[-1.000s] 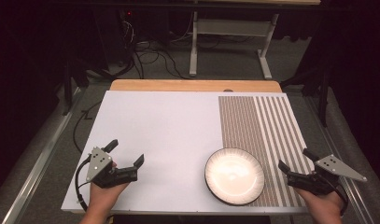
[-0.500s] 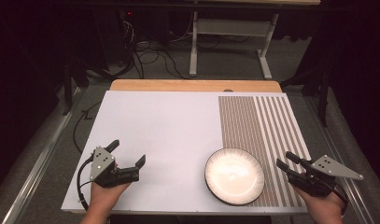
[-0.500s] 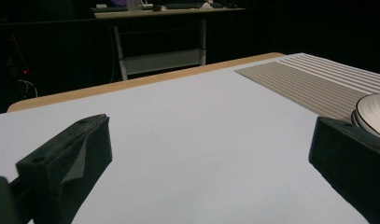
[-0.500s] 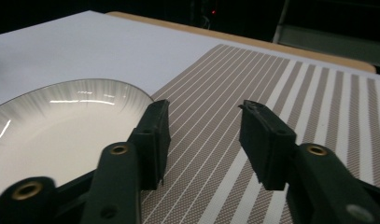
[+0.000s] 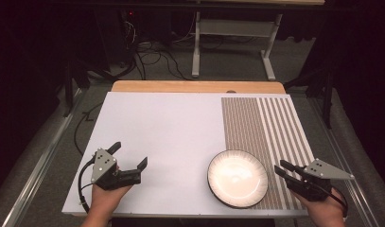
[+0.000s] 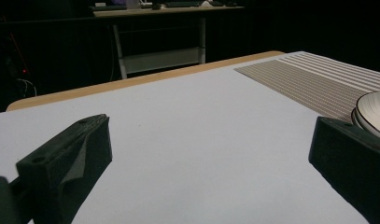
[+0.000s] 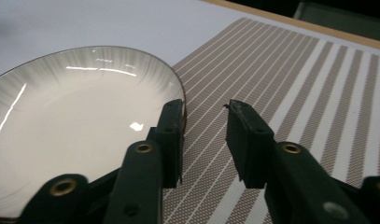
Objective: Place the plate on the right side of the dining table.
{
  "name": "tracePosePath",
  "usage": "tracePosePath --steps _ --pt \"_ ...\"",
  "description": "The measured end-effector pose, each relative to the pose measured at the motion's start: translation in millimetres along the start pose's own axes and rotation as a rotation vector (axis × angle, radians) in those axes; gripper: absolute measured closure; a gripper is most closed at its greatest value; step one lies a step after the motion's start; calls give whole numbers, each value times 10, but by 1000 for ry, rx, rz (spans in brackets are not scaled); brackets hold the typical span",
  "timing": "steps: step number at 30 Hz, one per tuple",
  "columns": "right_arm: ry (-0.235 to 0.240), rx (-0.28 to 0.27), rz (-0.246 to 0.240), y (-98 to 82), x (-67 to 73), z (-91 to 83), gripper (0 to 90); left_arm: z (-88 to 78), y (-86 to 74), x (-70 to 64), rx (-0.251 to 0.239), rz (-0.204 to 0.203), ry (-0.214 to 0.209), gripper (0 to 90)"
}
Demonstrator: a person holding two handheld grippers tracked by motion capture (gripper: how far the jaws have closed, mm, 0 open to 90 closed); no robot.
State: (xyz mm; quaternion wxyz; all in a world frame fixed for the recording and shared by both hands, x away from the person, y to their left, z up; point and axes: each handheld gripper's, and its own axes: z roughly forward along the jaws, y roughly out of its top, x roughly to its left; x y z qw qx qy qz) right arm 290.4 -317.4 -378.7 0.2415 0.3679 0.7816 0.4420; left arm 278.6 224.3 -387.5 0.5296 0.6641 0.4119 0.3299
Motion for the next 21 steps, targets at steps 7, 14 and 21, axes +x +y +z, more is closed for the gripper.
tracePosePath --steps 7,14,21 --pt "48 50 -28 5 18 41 828 -6 2 7 -5 -3 2 0" --pt "107 115 -29 -4 25 104 900 -4 -1 13 -3 -2 2 0" --pt "139 167 -49 -12 52 157 900 -5 -9 27 -1 -11 5 0"
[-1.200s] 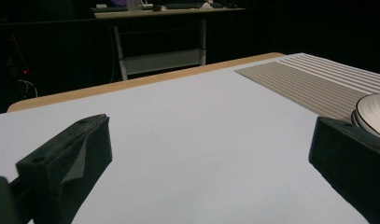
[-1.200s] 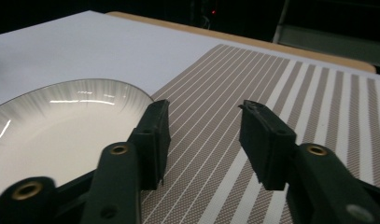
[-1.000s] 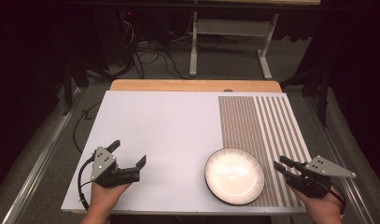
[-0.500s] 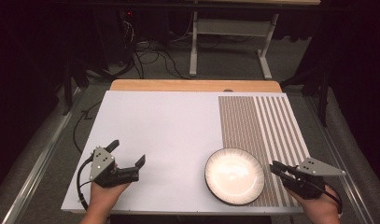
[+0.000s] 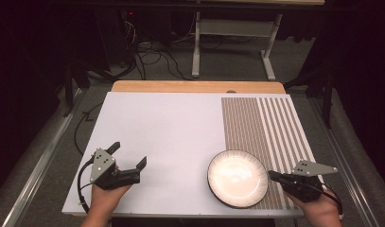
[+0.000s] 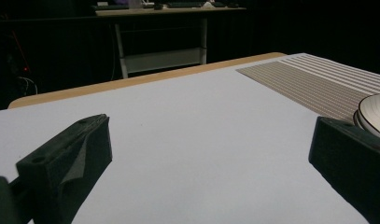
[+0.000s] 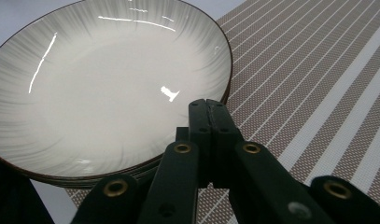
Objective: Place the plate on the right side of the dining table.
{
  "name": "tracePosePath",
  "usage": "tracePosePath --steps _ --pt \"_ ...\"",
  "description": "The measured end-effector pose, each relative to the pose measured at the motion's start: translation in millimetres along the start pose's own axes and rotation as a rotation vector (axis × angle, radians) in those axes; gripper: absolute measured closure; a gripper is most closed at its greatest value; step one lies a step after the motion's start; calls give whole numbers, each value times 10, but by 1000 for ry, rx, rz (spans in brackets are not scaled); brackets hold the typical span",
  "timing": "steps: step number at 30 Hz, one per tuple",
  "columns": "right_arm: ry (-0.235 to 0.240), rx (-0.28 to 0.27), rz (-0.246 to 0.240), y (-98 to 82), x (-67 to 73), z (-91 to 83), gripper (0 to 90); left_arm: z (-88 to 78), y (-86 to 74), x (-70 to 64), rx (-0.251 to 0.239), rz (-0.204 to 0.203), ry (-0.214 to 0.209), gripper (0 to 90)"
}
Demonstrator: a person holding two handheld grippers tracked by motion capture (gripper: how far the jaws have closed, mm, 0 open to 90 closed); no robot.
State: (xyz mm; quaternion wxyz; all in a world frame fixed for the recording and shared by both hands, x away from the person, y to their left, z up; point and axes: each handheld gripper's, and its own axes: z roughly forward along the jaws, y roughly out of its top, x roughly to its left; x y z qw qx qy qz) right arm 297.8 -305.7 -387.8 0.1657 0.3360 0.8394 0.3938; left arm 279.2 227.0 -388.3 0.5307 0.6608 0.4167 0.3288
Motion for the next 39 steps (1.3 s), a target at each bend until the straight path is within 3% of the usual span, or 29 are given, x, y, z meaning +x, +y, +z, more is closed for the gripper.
tracePosePath --steps 39 --pt "-15 43 -37 24 68 26 900 4 2 2 -2 -8 -10 0"
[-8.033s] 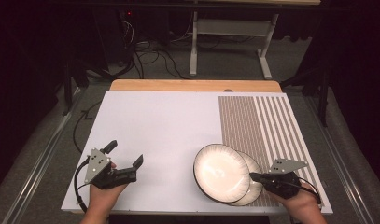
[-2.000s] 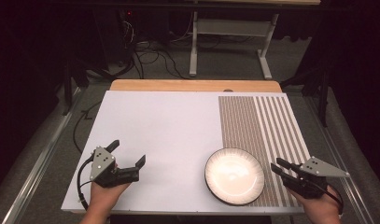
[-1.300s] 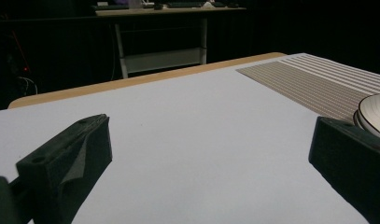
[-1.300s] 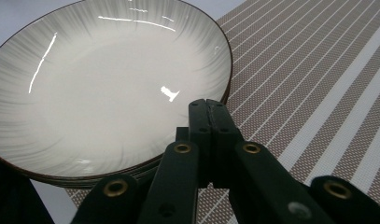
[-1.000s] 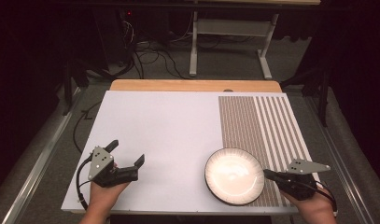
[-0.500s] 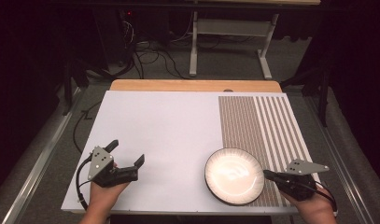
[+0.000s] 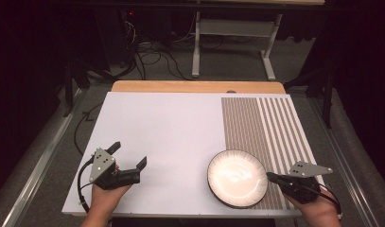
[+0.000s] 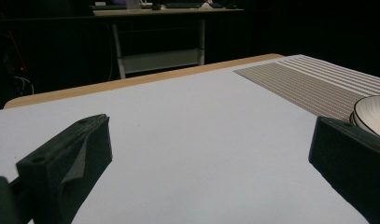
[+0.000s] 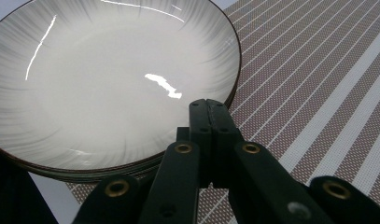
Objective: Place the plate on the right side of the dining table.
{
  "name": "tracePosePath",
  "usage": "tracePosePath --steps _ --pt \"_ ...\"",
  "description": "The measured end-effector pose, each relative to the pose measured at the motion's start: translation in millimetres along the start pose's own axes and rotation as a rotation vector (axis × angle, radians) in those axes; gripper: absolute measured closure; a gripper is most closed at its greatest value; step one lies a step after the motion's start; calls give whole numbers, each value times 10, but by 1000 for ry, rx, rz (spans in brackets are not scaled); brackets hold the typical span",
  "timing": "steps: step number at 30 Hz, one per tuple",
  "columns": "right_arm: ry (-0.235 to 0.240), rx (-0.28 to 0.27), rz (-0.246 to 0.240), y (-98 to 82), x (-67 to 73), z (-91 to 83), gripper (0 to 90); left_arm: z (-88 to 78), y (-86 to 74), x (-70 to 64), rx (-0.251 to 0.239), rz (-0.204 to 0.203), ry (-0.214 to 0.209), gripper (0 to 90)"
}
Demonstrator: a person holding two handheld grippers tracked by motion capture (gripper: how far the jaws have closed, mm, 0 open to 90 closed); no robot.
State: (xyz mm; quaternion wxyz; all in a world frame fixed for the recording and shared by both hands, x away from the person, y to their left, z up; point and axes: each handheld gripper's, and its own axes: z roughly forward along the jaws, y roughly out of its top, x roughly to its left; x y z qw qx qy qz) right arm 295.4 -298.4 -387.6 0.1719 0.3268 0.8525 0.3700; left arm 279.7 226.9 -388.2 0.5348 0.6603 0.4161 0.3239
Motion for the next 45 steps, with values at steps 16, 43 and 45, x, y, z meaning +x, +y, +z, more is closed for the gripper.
tracePosePath --steps 16,43,45 --pt "8 18 -32 32 55 57 900 6 -3 4 2 0 0 0" --pt "66 8 -33 67 113 154 900 -3 25 3 -6 -8 -4 1" --pt "66 8 -31 67 112 155 900 -10 33 12 -14 -12 -7 2"
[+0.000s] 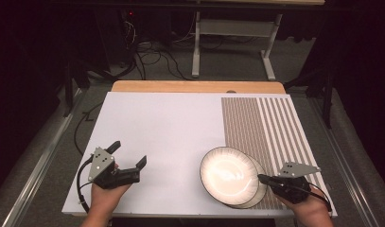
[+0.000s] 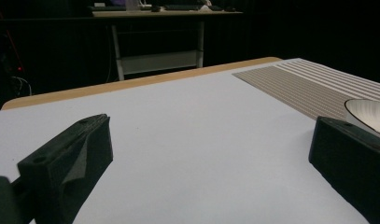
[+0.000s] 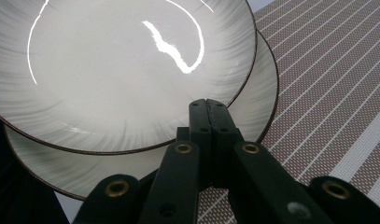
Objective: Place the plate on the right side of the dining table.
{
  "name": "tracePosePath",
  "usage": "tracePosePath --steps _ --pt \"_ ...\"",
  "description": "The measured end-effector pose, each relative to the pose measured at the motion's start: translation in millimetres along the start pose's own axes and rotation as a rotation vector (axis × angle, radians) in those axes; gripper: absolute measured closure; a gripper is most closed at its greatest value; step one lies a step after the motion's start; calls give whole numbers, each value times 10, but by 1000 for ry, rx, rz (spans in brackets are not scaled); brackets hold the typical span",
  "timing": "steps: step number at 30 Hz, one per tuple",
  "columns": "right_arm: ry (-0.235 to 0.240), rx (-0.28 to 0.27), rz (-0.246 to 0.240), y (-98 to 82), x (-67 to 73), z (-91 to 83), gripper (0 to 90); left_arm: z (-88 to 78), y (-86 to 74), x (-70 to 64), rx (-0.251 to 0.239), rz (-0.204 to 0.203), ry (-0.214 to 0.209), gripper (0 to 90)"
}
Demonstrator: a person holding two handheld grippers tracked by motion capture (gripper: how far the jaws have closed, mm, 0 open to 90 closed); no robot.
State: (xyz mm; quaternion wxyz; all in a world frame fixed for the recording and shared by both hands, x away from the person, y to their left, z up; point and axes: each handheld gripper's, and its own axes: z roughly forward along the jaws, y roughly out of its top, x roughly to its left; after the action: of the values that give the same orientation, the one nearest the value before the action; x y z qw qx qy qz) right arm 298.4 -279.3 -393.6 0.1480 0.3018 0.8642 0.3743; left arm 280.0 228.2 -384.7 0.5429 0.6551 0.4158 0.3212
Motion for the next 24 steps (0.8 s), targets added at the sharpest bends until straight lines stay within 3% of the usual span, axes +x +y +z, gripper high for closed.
tracePosePath --steps 8,20,24 --pt "-2 3 -5 3 8 1 900 -21 12 -7 -28 1 -8 10" --pt "12 1 1 2 7 16 900 -4 4 -52 -16 12 -23 0" --pt "21 18 -18 19 40 58 900 4 6 -70 -12 11 -30 0"
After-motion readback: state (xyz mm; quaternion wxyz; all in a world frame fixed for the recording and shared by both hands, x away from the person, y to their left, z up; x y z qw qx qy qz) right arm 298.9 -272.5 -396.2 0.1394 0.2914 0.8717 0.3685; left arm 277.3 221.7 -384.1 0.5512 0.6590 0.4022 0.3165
